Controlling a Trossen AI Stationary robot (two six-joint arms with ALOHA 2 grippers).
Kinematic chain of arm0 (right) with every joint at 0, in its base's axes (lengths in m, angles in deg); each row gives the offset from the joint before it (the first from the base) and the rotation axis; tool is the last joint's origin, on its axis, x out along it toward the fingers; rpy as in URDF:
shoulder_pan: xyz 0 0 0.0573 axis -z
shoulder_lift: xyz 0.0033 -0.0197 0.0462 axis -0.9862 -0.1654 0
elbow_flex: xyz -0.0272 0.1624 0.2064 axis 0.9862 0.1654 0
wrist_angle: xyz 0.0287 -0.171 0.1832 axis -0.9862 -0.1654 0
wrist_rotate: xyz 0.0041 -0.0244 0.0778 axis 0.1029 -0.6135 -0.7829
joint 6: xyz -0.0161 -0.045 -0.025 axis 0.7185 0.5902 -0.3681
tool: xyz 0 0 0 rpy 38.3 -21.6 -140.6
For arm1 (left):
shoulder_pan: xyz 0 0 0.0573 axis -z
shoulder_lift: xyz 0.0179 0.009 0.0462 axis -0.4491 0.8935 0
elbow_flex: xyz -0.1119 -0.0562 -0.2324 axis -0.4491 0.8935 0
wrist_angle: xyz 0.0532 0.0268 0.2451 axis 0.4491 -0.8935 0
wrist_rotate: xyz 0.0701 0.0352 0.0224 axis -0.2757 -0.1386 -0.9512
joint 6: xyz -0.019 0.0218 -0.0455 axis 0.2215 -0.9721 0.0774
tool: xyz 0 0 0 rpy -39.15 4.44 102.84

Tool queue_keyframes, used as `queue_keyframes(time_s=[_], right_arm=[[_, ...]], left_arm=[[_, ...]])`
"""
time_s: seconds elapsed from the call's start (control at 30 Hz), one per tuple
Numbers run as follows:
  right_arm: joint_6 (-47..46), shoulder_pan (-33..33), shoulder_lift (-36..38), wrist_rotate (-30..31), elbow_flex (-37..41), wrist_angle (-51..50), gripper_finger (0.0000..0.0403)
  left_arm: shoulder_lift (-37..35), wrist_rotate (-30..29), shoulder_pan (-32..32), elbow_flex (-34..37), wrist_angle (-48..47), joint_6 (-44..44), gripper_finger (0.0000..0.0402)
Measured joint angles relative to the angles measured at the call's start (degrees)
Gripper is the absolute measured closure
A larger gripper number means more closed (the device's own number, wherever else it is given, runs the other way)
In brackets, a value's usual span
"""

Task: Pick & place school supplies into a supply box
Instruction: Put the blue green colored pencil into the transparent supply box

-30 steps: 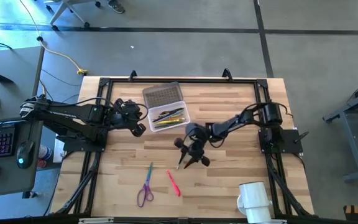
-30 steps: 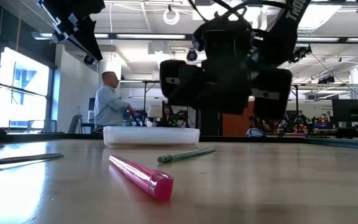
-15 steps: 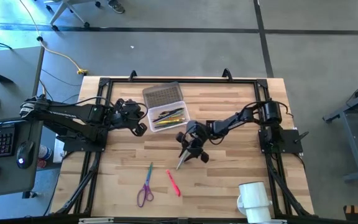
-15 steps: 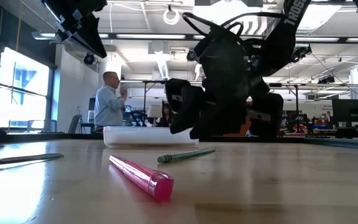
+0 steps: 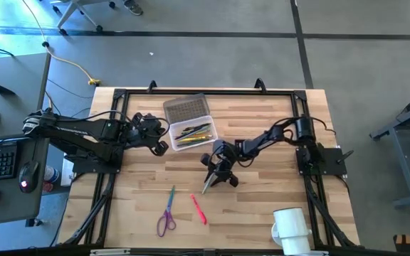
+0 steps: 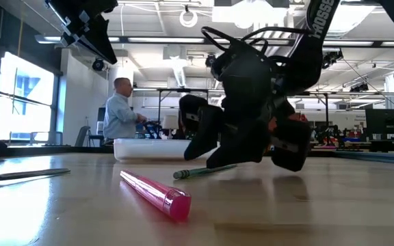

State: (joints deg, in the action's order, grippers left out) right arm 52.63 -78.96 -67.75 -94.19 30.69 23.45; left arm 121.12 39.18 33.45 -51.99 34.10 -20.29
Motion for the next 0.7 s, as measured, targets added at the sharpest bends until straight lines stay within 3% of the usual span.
queue_keyframes(time_s=[0.7], right_arm=[[-14.65, 0.01, -6.54, -6.73, -0.24, 1.61, 0.0288]], left_arm=[[0.00, 0.84, 0.00, 0.00, 0.02, -1.55, 0.0351]])
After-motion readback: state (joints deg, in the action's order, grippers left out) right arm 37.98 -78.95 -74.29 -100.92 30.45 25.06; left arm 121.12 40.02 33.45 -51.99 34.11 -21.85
